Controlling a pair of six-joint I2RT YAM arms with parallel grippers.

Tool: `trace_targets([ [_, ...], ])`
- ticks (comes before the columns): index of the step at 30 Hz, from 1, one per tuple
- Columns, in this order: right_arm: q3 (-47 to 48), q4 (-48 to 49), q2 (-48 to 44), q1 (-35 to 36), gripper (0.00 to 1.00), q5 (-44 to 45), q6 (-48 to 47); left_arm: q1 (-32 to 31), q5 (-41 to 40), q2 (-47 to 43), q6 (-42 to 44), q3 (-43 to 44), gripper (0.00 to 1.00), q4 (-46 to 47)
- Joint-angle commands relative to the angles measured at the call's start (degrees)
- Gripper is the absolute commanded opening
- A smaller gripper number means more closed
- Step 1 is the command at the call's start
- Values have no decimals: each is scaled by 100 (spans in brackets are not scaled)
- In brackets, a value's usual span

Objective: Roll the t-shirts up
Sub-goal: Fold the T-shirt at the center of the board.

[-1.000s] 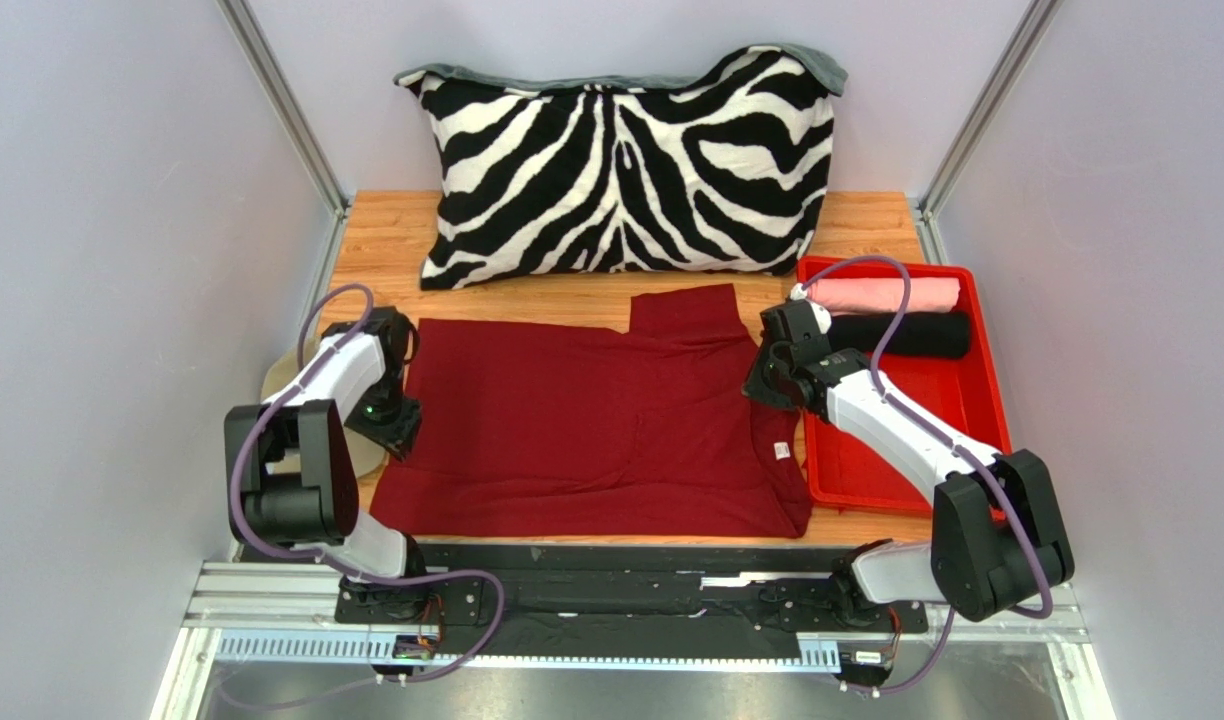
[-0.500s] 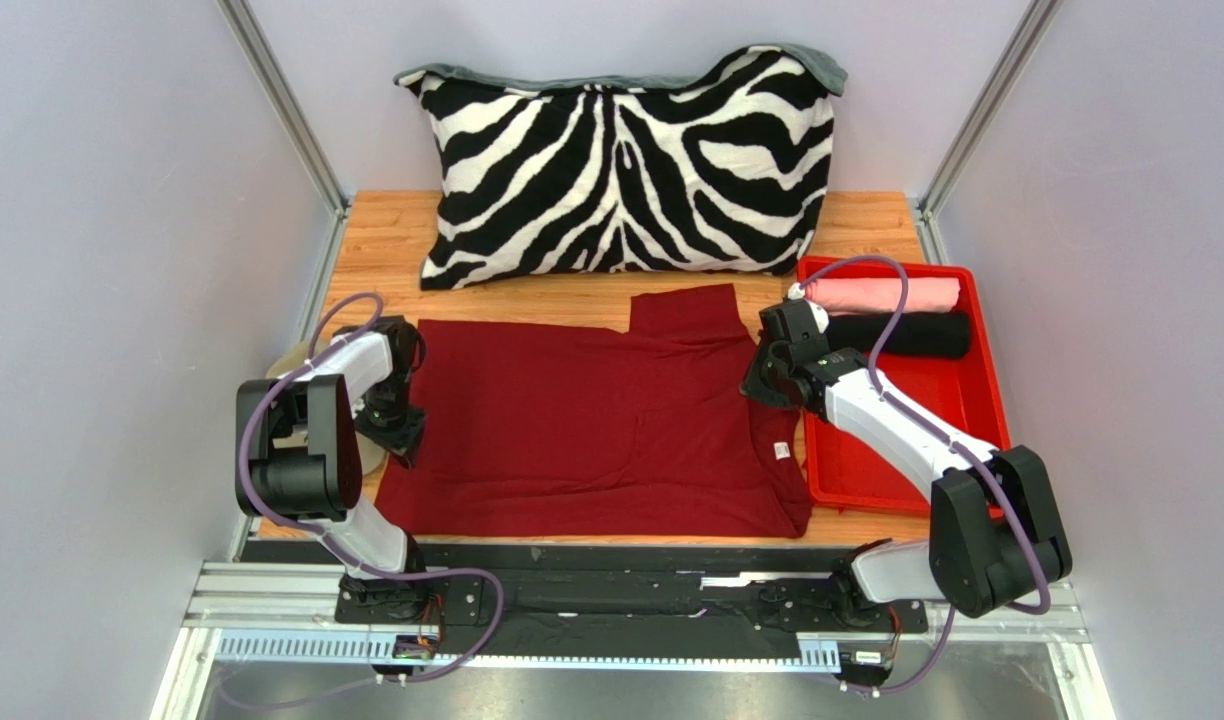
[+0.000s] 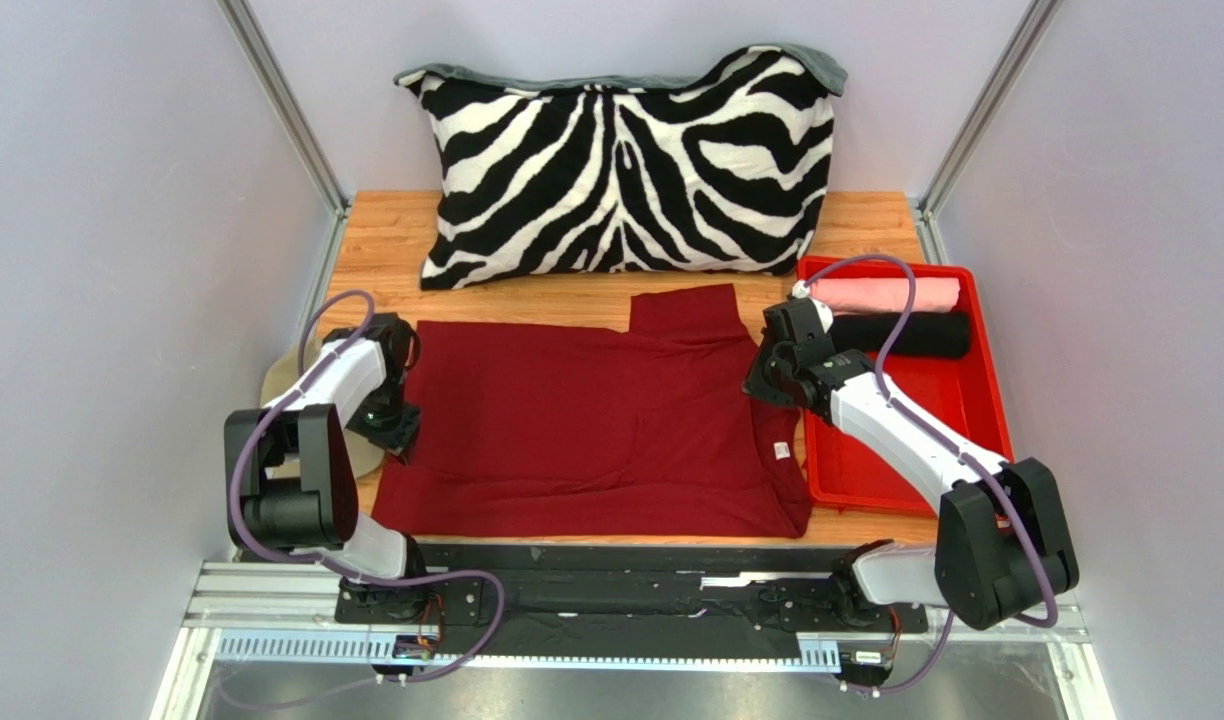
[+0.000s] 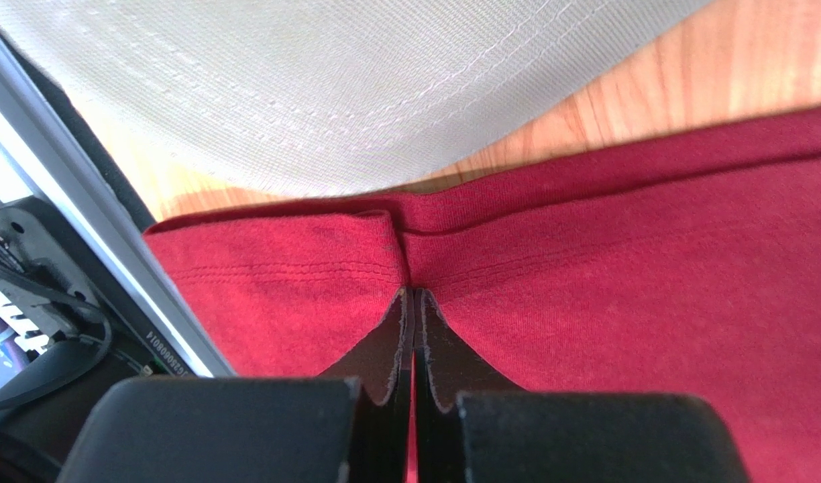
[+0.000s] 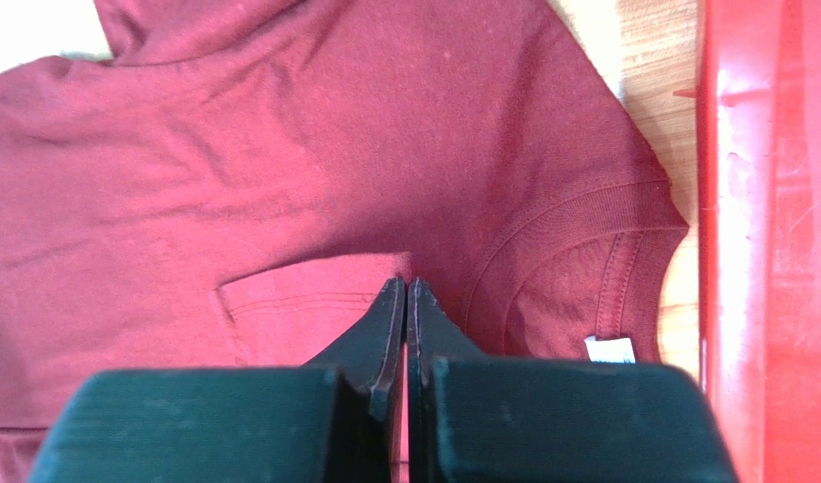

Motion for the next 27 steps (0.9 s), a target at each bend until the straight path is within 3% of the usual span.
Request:
trace_targets([
  [1,64,3,-301,8,0,193,-51,-27,-106,-381,17,74,0,-238],
  [13,55,-129,-627,8,0,255,-16,-19,17,-548,271,92,0,-125],
  [17,20,-68,-530,8,0,158,-7,-10,158,-268,351,109,22,-45],
  [23,-33,20,-504,8,0,106,20,-19,219,-267,237,-66,31,-1],
  [27,-42,90,-433,17,0,44,28,-10,281,-179,184,-145,31,43],
])
